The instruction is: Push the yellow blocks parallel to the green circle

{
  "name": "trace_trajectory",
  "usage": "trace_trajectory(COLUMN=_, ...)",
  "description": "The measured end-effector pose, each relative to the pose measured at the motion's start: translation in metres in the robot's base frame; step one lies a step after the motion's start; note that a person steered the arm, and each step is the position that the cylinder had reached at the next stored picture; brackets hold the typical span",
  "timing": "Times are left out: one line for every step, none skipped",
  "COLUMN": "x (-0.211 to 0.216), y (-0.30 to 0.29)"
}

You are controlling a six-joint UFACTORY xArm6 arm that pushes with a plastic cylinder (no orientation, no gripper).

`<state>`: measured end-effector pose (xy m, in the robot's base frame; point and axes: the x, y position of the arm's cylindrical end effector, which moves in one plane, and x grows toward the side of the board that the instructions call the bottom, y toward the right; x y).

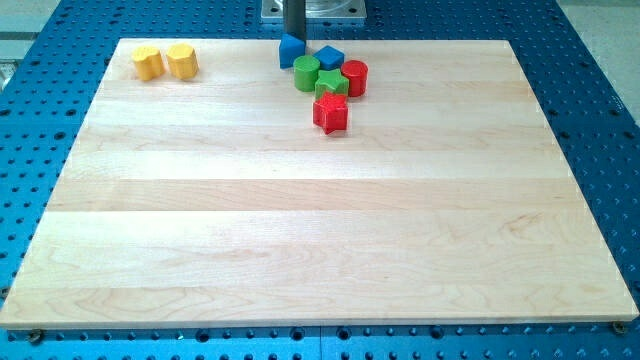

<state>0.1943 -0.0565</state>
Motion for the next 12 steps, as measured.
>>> trace_trajectory(x=0.0, y=-0.114)
trace_trajectory(x=0.001, y=-0.205)
trace_trajectory(x=0.043, y=-0.244)
trace_trajectory(x=0.078, y=-0.17)
trace_trajectory(x=0.069, y=-0.099)
trace_trajectory(x=0.058, y=-0.104)
trace_trajectory(x=0.082, y=-0.135)
trace_trajectory(x=0.071, y=-0.17)
trace_trajectory(x=0.029, y=-0.184)
trace_trajectory(x=0.013, y=-0.15)
trace_trajectory(x=0.024, y=-0.1)
trace_trajectory(x=0.013, y=-0.083)
